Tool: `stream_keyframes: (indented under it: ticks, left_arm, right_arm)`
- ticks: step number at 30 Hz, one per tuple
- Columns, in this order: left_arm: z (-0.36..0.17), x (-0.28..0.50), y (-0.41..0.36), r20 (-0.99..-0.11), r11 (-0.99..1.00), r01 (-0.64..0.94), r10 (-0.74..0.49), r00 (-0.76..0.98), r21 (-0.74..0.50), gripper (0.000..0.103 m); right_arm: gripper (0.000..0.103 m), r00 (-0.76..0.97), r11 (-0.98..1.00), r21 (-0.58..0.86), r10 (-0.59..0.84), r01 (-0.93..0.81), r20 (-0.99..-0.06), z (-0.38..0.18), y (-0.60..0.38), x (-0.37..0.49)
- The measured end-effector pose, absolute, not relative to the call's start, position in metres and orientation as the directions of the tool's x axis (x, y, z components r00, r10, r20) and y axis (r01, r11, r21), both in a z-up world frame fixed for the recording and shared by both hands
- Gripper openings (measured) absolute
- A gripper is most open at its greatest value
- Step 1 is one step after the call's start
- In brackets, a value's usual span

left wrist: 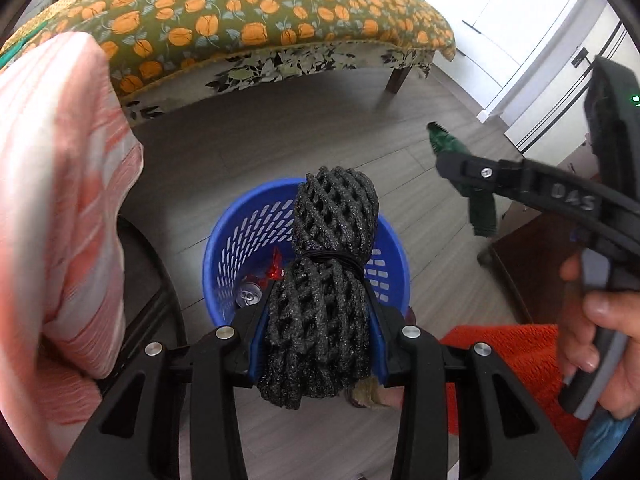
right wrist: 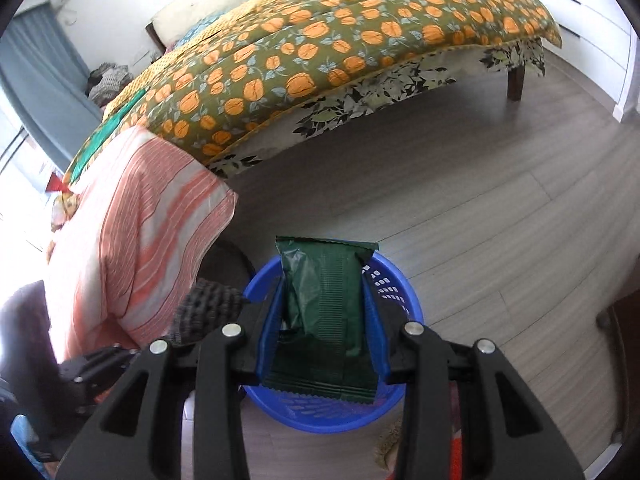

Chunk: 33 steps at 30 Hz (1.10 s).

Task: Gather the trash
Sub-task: 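Carry the nets and green packet to the wastebasket and open both tools, then move both open tools back over the table toward the remaining wrappers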

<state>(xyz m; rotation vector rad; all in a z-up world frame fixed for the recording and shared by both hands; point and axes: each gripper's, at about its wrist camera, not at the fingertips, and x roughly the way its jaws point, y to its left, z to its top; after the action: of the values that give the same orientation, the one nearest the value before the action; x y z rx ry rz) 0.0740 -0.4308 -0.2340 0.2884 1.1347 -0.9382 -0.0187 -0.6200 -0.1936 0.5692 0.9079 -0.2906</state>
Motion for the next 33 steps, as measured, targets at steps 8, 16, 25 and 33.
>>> stream_keyframes:
  ticks: [8,16,25,33]
  left_arm:
    - [-0.254,0.088,-0.452,-0.883,0.624,0.760,-0.444,0.153,-0.182,0.070]
    - [-0.213,0.077,-0.416,-0.833,0.601,0.764,-0.528,0.162,-0.233,0.082]
    - [-0.155,0.066,-0.329,-0.758,0.660,0.727,-0.570,0.317,-0.192,0.090]
    - [-0.144,0.097,-0.223,-0.760,0.803,0.583,-0.456,0.463,-0.126,0.091]
  right_arm:
    - [0.078,0.620,0.789,0.373,-0.012,0.488,-0.785,-0.194,-0.631,-0.015]
    - [0.085,0.620,0.789,0.335,-0.073,0.515,-0.781,-0.183,-0.628,-0.018]
    - [0.089,0.647,0.858,0.218,-0.161,0.465,-0.745,-0.161,-0.587,-0.003]
    - [0.089,0.721,0.966,0.005,-0.189,0.258,-0.667,-0.137,-0.493,0.023]
